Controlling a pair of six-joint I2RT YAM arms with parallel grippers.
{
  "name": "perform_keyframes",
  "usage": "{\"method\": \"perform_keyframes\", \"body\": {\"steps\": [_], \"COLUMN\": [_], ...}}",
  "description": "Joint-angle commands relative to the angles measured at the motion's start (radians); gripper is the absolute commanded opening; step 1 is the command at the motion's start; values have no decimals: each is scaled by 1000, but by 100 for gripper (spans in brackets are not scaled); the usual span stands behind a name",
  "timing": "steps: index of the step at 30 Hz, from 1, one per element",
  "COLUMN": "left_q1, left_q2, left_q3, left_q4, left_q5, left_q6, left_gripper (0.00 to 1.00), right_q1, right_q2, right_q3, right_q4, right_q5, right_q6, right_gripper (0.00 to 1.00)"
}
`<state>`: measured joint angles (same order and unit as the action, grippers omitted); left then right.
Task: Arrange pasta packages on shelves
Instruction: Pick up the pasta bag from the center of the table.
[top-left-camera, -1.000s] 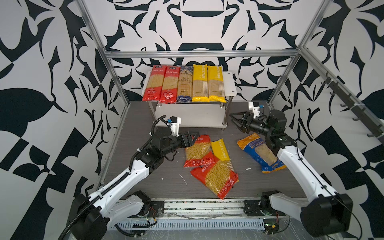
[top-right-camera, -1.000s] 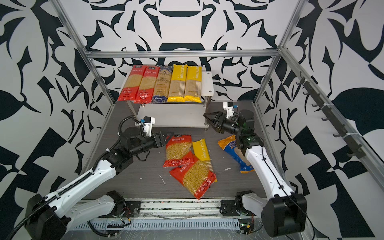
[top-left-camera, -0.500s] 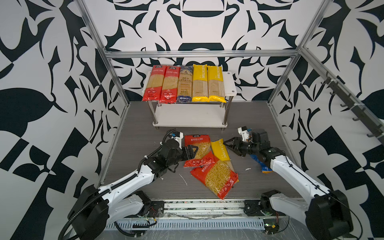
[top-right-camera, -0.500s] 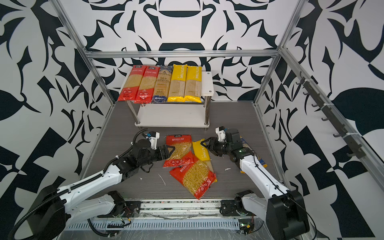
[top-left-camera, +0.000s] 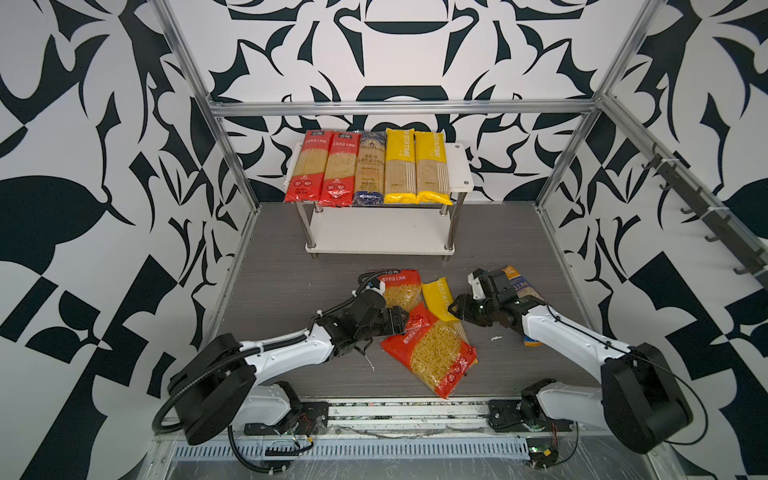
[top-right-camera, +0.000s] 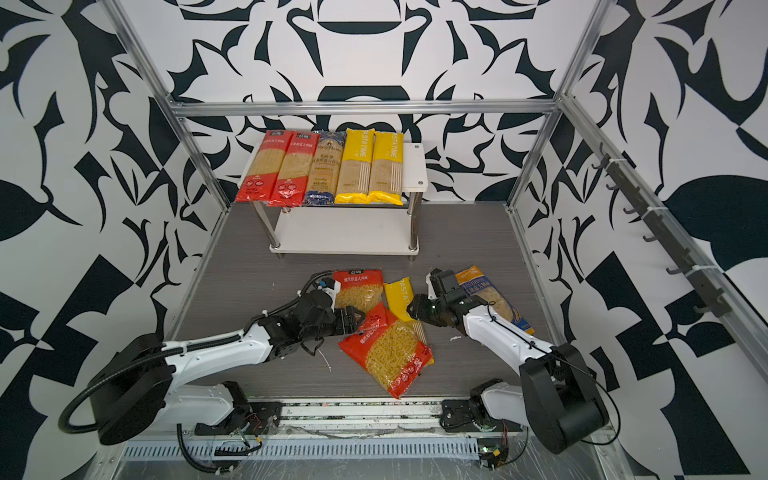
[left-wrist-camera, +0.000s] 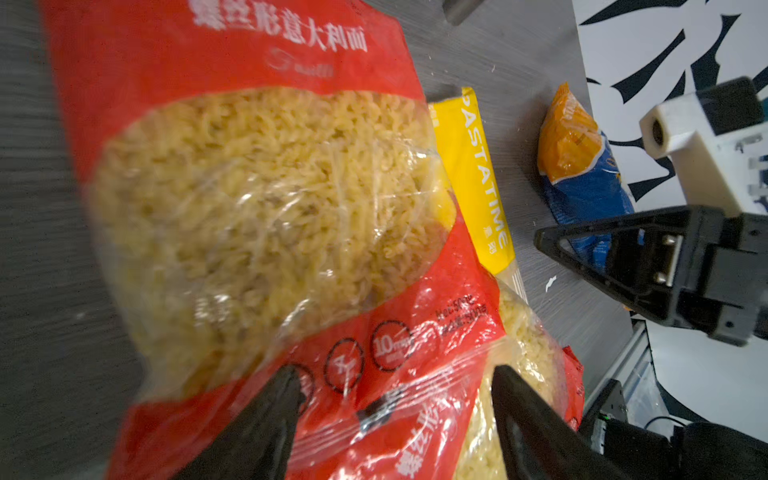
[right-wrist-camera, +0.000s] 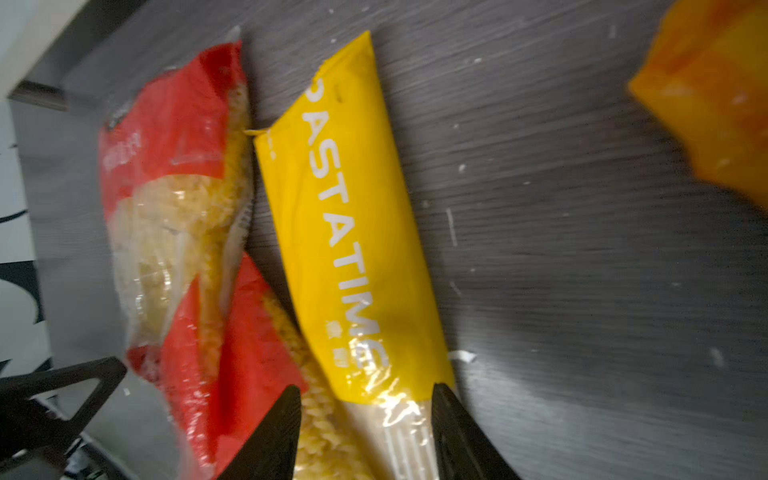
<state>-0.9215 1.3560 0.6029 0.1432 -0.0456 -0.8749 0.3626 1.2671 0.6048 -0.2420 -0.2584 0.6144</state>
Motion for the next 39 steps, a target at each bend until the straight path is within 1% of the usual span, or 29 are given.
{"method": "perform_keyframes", "body": {"steps": [1,3,7,10,12,15,17,20,22,24,26,29,34,39], "left_q1": [-31,-44,-51,-51,-51,-51,-51,-51,-51,-51,-51,-51,-51,-51], "left_q2": [69,111,151,166,168,166,163,158,146,129,106,79,47,17], "left_q3": [69,100,122,119,117,114,116,121,125,123,126,137,154,130], "left_q4": [47,52,78,91,92,89,84,76,67,65,64,62,89,214], "left_q5": [-10,-2,7,13,13,10,4,3,0,-2,-2,6,31,64], "left_q6": [9,18,17,8,8,11,13,17,22,26,31,39,53,79], "left_gripper": [77,77,77,77,77,77,77,77,77,77,77,77,77,80], "right_q1": [-24,-39,-46,-50,-50,-50,-50,-51,-52,-53,-61,-104,-195,-212], "right_q2": [33,74,129,174,213,252,261,249,204,142,72,-35,-201,-331], "right_q3": [39,42,34,23,17,1,-10,-20,-24,-25,-19,-5,24,79], "right_q4": [-15,4,51,101,129,186,228,284,298,290,252,172,84,44], "right_q5": [63,37,6,-80,-131,-192,-223,-252,-257,-259,-235,-200,-204,-223], "right_q6": [-102,-113,-120,-119,-117,-110,-102,-86,-82,-84,-93,-100,-91,-70], "right_gripper": [55,54,54,53,50,44,38,22,14,9,5,1,0,0]}}
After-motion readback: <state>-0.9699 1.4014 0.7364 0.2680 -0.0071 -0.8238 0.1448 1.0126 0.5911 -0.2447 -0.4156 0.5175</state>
